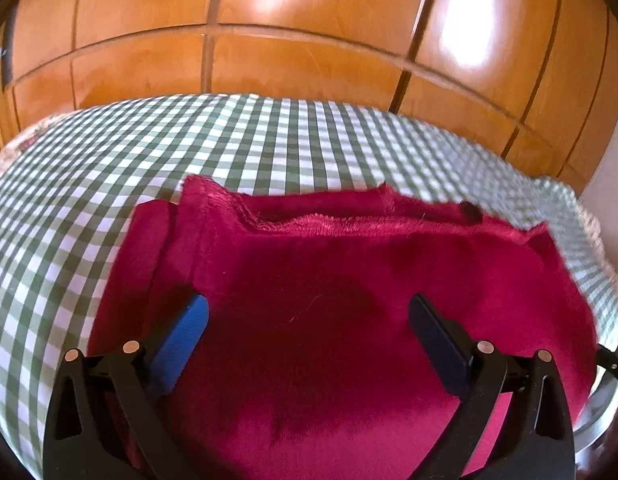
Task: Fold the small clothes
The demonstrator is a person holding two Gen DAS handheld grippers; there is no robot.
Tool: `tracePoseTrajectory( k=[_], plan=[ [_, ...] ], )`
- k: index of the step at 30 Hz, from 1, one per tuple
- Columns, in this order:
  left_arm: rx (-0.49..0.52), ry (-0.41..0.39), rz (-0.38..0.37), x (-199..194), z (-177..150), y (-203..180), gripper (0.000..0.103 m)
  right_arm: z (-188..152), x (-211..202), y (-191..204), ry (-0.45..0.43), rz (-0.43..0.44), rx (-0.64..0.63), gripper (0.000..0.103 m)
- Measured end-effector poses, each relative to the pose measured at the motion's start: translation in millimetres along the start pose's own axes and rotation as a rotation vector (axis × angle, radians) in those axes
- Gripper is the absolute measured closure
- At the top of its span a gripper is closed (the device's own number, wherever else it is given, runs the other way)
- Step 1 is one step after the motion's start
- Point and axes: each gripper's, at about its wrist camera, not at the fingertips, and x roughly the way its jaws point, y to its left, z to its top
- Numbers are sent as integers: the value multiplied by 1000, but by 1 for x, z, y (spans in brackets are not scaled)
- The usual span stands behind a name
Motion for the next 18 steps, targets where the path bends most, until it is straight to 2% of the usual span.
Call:
tracePoseTrajectory(
  k=[1,2,3,5,7,9,14,18],
  plan=[
    [-23,-15,-12,-6,0,3,4,4,-2,5,-18,-20,-10,25],
    [-46,-30,-20,-12,0,6,4,8,-4,11,-34,-37,-24,19],
    [-76,-49,-24,-19,0,11,4,13,-6,22,-51,-37,-43,18],
    [-118,-79,-15,-30,0,21,4,22,-5,41,-74,-22,-81,8],
    [-161,-116,10,-43,1,33,4,27,-2,64,-102,-14,-115,3],
    [-191,-153,43,-53,0,44,4,30,7,87,-93,10,-170,2],
    [-200,-146,109,-57,-5,65,4,20,37,132,-82,-90,-340,2],
    [-232,-89,73,-48,-15,80,4,4,63,147,-93,-201,-488,2]
  ],
)
